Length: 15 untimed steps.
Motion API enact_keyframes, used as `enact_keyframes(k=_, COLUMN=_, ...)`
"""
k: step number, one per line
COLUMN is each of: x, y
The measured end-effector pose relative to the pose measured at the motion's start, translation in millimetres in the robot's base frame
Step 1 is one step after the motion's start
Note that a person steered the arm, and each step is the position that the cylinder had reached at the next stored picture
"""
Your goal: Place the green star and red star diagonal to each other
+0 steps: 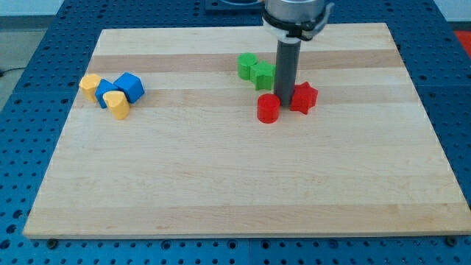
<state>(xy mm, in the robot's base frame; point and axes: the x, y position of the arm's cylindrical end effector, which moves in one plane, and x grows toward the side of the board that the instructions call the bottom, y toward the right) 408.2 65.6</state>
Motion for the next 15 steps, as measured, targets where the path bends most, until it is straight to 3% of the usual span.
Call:
enact_keyframes(k=2, x=58.4, y=15.5)
enact_keyframes(k=3, x=58.1, y=54.4)
enact_keyframes(k=5, x=-1.0, y=27.6)
enact_keyframes(k=7, x=-13.5, y=11.5)
enact_keyframes(k=9, x=-16.1, y=-41.0)
enact_keyframes(k=11, x=-68.1, y=-14.9)
enact_keyframes(k=15, x=-87.8, y=-13.3)
